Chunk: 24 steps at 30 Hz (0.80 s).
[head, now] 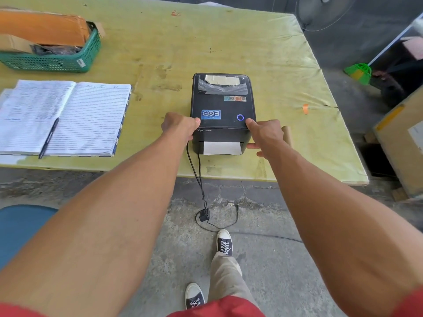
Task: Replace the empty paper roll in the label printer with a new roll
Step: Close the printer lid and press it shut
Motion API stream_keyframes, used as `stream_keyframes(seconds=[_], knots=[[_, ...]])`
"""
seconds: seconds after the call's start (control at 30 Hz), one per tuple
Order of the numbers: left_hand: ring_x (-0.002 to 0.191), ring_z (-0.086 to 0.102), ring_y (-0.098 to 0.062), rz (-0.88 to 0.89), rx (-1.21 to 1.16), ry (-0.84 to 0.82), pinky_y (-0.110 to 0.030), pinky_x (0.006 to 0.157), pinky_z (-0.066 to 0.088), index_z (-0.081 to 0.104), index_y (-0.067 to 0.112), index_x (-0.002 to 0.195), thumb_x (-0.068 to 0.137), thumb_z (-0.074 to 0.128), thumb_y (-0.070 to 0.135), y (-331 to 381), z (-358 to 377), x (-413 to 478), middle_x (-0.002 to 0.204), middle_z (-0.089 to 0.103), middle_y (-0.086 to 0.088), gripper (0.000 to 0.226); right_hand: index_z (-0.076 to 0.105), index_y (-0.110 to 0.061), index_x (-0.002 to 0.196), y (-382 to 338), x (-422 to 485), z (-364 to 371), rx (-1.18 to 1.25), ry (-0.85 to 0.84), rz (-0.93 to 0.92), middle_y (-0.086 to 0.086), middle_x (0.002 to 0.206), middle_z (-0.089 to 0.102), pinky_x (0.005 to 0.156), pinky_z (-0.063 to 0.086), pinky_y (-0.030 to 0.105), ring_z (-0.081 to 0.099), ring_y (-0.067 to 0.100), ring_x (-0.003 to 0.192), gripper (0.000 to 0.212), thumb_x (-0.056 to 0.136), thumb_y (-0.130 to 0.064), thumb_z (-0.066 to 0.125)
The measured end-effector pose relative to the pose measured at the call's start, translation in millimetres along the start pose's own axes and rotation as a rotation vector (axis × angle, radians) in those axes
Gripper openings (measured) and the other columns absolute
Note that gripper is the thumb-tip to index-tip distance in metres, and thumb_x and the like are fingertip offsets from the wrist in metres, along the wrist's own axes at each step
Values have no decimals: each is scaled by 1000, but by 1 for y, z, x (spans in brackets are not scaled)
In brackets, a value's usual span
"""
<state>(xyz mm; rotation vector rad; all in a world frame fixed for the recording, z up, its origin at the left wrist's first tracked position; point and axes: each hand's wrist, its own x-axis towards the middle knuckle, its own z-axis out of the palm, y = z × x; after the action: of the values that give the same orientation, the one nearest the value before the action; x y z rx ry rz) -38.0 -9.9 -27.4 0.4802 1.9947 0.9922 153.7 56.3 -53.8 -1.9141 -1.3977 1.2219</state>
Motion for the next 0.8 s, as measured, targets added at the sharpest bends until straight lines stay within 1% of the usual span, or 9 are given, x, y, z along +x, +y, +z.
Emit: stream_keyframes(seconds=[0.07, 0.1, 0.13, 0.17, 0.3, 0.4, 0.53, 0.6, 0.8], knots=[[109, 69, -28, -15, 1, 4, -37, 70, 60, 51, -2, 136, 89, 74, 20, 2, 1, 1, 131, 63, -15, 56, 62, -15, 81, -1, 1, -1, 0, 3, -1, 0, 70, 64, 75, 59, 40, 76, 27, 68, 32, 91, -45, 65], [107, 70, -26, -40, -20, 10, -32, 56, 53, 51, -1, 136, 89, 74, 19, 1, 1, 2, 131, 64, -12, 56, 62, -16, 80, -1, 1, -1, 0, 3, 1, 0, 70, 64, 73, 59, 39, 76, 27, 68, 32, 91, -45, 65], [106, 71, -25, -67, -36, 27, -28, 49, 44, 51, -1, 136, 89, 75, 19, 1, 0, 0, 130, 65, -10, 57, 63, -16, 82, -1, 1, -1, 1, 1, 4, 0, 71, 64, 72, 58, 39, 76, 27, 68, 31, 91, -45, 65], [106, 71, -25, -76, -51, 34, -25, 48, 38, 50, 0, 137, 89, 76, 18, 2, 1, -4, 131, 65, -9, 58, 65, -15, 87, -1, 1, -1, 2, -3, 5, 0, 71, 64, 72, 58, 39, 76, 27, 67, 31, 91, -45, 65], [107, 71, -23, -69, -53, 48, -26, 55, 38, 48, -1, 138, 90, 74, 19, 3, 2, -9, 133, 64, -8, 59, 66, -9, 97, 0, 1, -1, 13, -2, 10, 0, 69, 63, 75, 59, 41, 75, 26, 67, 37, 91, -46, 65], [104, 71, -23, -77, -44, 49, -25, 46, 34, 49, 0, 138, 90, 74, 19, 4, 2, -9, 133, 64, -7, 58, 65, -14, 90, 0, 0, 0, 17, 0, 5, 0, 70, 63, 81, 59, 44, 76, 27, 71, 32, 90, -47, 65], [104, 72, -24, -75, -62, 51, -25, 46, 32, 50, 0, 138, 89, 75, 18, 3, 3, -9, 132, 65, -7, 58, 55, -22, 73, -1, 1, -1, 18, 4, 8, -2, 75, 64, 73, 58, 39, 76, 25, 66, 32, 91, -46, 65], [100, 73, -23, -70, -54, 57, -25, 45, 32, 51, 0, 136, 89, 76, 19, 2, 3, -11, 129, 67, -7, 56, 54, -22, 73, -1, 1, -1, 19, 0, 8, -2, 75, 64, 70, 57, 38, 75, 25, 65, 32, 91, -46, 65], [102, 72, -22, -78, -61, 50, -25, 44, 32, 50, 0, 137, 89, 75, 18, 3, 2, -10, 130, 67, -7, 57, 57, -18, 84, 0, 1, -1, 26, -15, 9, -1, 73, 63, 72, 57, 39, 76, 27, 68, 29, 91, -46, 65]])
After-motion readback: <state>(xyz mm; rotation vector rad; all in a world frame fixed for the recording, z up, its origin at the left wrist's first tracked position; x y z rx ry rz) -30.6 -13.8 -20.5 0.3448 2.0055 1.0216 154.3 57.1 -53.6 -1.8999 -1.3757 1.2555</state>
